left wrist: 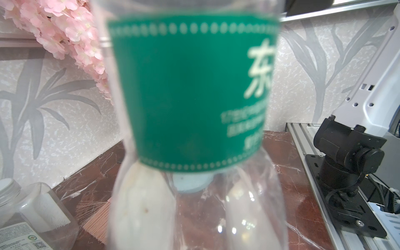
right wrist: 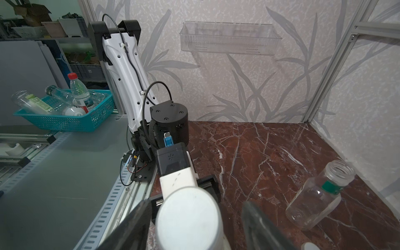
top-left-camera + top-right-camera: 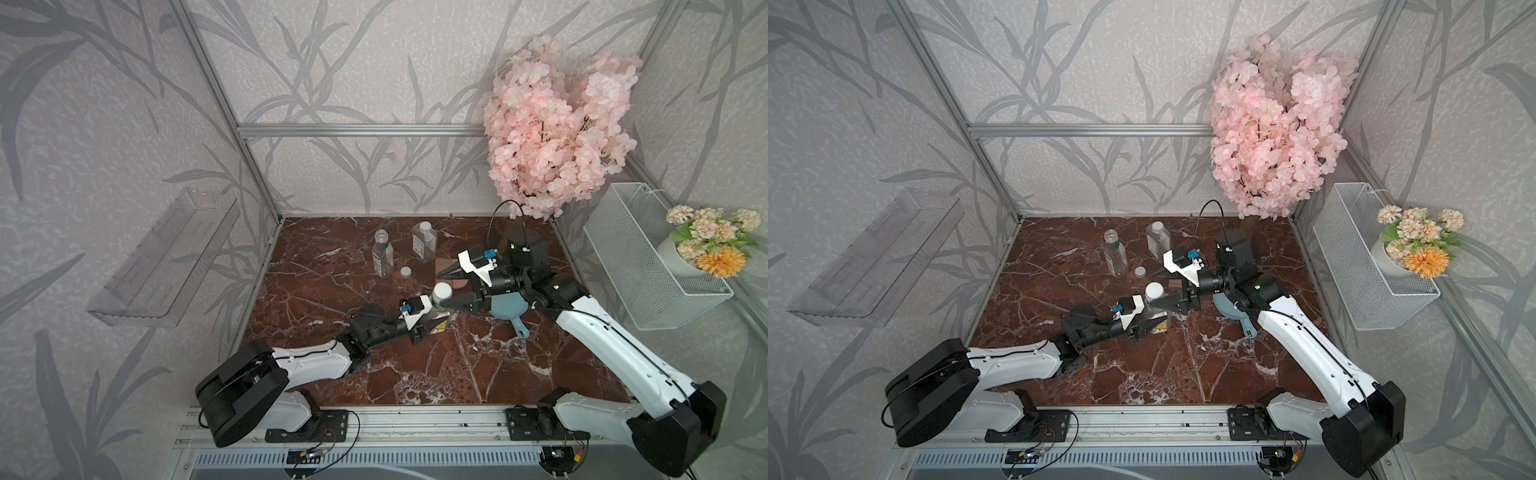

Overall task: Screw on the bottle caps
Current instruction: Screw the bottle cap onto the plastic bottle.

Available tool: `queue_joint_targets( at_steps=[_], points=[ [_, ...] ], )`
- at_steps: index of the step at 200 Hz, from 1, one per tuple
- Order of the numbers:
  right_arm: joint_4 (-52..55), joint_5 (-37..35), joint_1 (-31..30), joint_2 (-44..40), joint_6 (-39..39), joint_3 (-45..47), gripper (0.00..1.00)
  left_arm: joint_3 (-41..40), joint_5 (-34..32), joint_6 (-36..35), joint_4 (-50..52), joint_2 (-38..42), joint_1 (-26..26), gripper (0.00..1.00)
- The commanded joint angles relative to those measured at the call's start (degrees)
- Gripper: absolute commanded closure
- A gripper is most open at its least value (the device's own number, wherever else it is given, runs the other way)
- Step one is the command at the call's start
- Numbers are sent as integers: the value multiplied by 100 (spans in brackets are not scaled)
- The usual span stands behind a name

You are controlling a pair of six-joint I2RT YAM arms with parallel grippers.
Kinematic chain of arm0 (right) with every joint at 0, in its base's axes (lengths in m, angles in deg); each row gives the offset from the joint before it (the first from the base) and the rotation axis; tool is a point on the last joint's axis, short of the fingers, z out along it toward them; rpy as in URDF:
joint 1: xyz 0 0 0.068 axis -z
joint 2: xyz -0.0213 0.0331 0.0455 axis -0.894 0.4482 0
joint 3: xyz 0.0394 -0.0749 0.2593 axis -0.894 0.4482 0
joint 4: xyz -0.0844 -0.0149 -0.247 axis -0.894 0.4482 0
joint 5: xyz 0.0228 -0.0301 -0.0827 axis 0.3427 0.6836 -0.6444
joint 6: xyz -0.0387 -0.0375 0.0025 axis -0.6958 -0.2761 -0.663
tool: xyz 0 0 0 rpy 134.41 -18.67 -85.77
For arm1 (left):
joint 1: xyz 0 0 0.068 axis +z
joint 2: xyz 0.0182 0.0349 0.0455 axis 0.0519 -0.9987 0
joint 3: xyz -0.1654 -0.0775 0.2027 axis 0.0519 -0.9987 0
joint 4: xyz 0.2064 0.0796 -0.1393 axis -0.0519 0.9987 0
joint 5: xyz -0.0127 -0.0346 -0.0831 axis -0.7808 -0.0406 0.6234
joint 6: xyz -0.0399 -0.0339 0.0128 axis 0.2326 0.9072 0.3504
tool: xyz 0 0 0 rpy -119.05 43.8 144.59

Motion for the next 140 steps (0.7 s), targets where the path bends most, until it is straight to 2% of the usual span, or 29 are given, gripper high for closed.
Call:
queue_joint_targets(
  at_steps=[1,41,101,140],
  points=[
    [-7,84,17,-53,-28,-172,36,175,6,4,-157,-48,1,81],
    [78,-2,21,-9,-113,-135,45,195,-20,6,-127,-31,2,81],
    [31,-321,13,-8,-114,123,54,271,-191,-10,-92,63,3,81],
    [-784,-778,-11,-157,376,645,63,346,-364,-13,-100,114,9,81]
  ],
)
